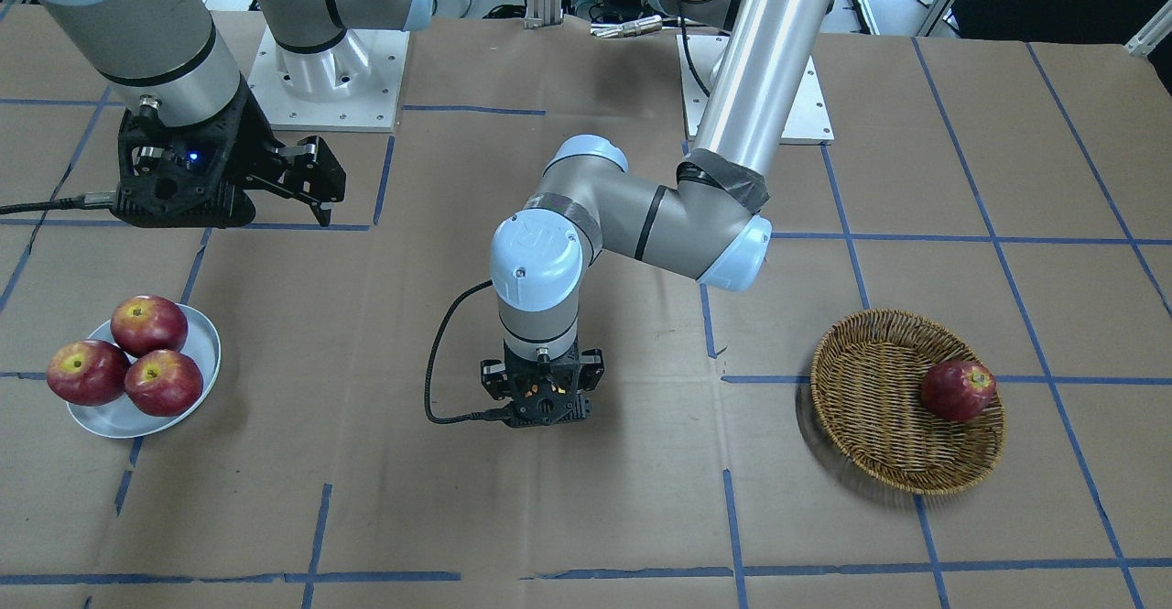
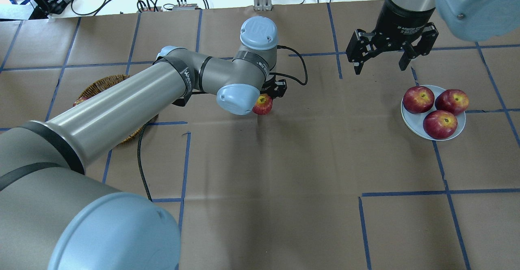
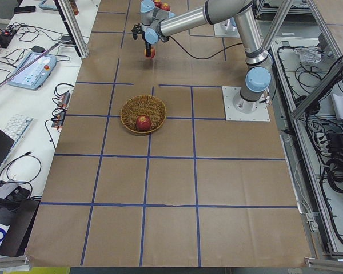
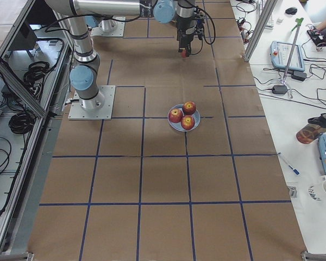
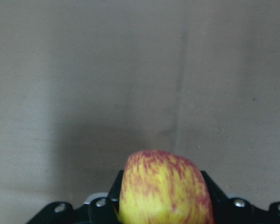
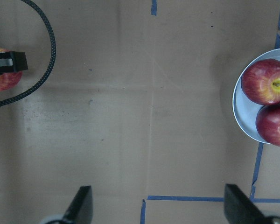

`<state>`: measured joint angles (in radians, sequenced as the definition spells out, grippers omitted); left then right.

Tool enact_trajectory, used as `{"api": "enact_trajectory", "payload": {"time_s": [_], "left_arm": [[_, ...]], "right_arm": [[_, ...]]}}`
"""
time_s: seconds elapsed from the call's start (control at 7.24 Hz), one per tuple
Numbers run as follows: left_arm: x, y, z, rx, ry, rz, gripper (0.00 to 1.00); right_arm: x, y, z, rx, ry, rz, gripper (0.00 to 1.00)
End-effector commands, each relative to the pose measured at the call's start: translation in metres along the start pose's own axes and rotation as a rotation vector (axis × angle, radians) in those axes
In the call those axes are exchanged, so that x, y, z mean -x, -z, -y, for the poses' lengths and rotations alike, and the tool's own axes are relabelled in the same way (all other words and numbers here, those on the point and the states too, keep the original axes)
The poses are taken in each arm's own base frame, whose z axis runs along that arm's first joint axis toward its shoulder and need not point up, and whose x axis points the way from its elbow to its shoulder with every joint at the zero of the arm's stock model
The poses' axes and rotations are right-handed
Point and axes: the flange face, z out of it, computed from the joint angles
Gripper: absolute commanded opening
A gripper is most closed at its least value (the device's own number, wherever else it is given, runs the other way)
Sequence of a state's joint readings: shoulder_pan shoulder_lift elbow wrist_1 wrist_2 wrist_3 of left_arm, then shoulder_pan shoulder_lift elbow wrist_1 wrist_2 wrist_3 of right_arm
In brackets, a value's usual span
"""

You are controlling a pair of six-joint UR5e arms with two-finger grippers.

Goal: Transfer apple from basket to plate
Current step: 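Lift the yellow-red apple with the left gripper and carry it toward the table center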

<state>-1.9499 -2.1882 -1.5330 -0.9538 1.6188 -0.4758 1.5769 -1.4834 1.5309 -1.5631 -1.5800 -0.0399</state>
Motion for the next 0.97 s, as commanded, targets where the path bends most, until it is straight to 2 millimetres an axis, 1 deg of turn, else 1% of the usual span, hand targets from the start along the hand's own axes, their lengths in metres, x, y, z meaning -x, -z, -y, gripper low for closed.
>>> {"api": "enact_trajectory", "payload": {"time_s": [0.0,0.14,0.28,0.41,0.55,0.69,0.83], "left_arm": [[-0.0034,-0.0066,-0.0076,0.018,0.001,-0.004,0.53],[-0.0049,-0.0064,-0.0073,0.022,0.001,-0.015,0.53],[-0.0064,-0.0042,-0.0052,0.019,0.003,-0.022,0.58],[-0.0074,-0.0046,-0.0053,0.018,0.001,-0.021,0.69],[-0.0074,-0.0044,-0.0052,0.017,0.001,-0.022,0.83],[-0.0065,-0.0084,-0.0095,0.026,0.004,-0.017,0.99],[-0.0059,-0.001,-0.01,0.018,0.004,-0.021,0.99]], "right_arm": [[0.0,0.0,0.0,0.0,0.0,0.0,1.0],[0.0,0.0,0.0,0.0,0.0,0.0,1.0],[0.0,-0.0007,-0.0001,0.001,0.0,0.0,1.0],[0.0,-0.0007,-0.0001,0.002,0.0,0.0,1.0],[0.0,0.0,0.0,0.0,0.0,0.0,1.0],[0.0,-0.0007,-0.0001,0.001,0.002,0.0,1.0],[-0.001,0.0,0.0002,0.0,0.0,-0.001,1.0]]}}
